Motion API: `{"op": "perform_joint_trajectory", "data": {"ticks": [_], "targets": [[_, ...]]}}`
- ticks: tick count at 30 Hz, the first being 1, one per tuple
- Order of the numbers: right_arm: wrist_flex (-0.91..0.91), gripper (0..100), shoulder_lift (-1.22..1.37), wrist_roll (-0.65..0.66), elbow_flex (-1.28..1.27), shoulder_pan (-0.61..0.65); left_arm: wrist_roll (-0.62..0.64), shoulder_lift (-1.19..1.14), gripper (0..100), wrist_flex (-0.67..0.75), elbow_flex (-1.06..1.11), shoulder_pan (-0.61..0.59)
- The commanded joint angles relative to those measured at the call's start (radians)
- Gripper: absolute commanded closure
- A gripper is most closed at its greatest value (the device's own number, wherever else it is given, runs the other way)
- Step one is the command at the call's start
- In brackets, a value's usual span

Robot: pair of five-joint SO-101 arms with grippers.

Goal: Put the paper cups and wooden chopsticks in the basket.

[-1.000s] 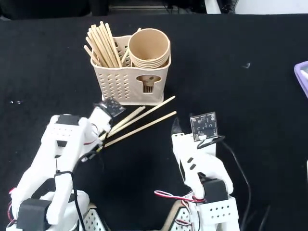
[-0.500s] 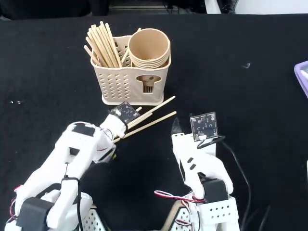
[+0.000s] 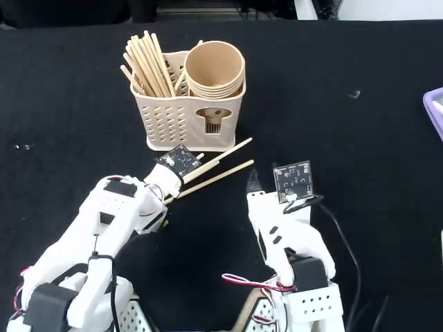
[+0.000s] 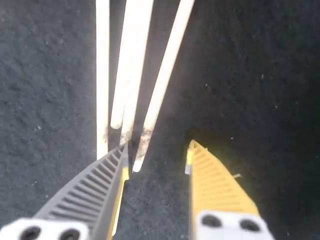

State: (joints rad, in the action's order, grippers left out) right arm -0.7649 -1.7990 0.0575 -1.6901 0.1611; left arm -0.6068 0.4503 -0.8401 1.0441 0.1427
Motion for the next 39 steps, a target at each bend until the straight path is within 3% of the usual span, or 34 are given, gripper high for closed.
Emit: {"op": "perform_joint_trajectory", "data": {"ticks": [1, 7, 20, 39], "targets": [[-0.003, 84.7, -0.071, -0.002, 0.005, -0.015, 0.006, 0.012, 81, -0.072, -0.122, -0.016], [-0.003, 84.7, -0.071, -0.002, 0.005, -0.014, 0.003, 0.003, 81, -0.003, -0.125, -0.067], [-0.003, 84.7, -0.07, -0.002, 0.005, -0.015, 0.009, 0.003, 81, 0.16, 0.051, -0.002], [-0.005, 84.7, -0.07, -0.002, 0.005, -0.015, 0.051, -0.094, 81, 0.164, -0.01, -0.047]]}}
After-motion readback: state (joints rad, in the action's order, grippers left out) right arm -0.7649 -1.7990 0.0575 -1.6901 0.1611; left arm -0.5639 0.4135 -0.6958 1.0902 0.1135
